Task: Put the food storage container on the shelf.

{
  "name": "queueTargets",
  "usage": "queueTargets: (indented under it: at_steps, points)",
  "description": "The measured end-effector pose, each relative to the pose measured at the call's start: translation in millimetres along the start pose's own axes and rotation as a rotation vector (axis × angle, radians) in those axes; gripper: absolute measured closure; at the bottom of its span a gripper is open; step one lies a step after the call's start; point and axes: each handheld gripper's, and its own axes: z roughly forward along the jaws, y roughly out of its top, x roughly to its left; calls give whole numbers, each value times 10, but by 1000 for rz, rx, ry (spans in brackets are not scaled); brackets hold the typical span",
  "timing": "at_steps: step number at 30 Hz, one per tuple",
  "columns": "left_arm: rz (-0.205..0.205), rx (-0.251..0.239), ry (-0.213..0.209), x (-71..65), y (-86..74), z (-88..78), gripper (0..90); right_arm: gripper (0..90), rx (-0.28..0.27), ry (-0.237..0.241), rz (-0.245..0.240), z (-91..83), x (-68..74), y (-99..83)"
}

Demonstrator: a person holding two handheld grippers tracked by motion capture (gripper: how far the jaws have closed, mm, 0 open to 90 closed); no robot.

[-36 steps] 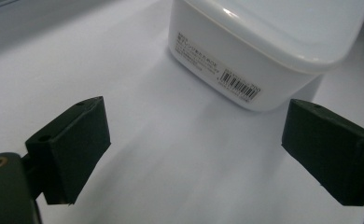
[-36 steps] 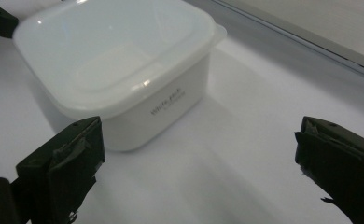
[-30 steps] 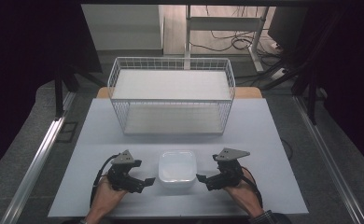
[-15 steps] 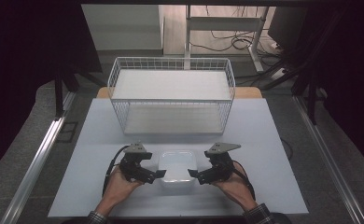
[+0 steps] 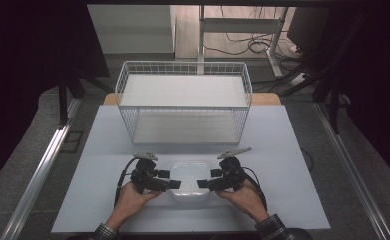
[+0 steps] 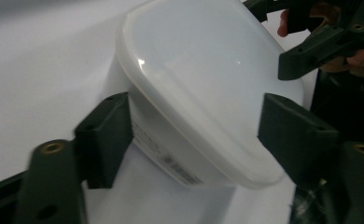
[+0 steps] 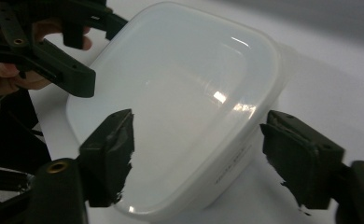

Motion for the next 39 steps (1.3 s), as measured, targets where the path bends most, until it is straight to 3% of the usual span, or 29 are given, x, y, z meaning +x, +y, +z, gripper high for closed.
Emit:
queueTargets:
  at_steps: [2,3,5,10,13,14,16,25,30,39]
  points:
    - [1,-12,29,-84,-44,-94,439,388,8,-13,38,-63,26,-9]
    - [1,-12,29,-84,-44,-94,488,388,8,-13,38,-63,26,-9]
    - [-4,-16,44,-140,-71,-130,526,479,14,-26,78,-118,61,-20]
    - [-13,-50,58,-178,-79,-178,622,602,6,-59,66,-215,120,-31]
    - [-5,-84,57,-192,-75,-207,740,689,-36,-81,58,-282,129,-37]
    - [-2,-88,58,-200,-74,-212,740,709,-49,-90,53,-294,132,-35]
    - [23,-101,87,-224,-76,-210,808,765,-84,-126,36,-311,138,-36]
    - [53,-125,154,-253,-36,-195,809,768,-124,-190,-13,-285,178,-47]
    - [97,-181,204,-292,9,-238,807,770,-180,-199,-42,-314,212,-26]
    - [117,-229,229,-324,135,-353,805,771,-244,-201,-80,-360,236,102]
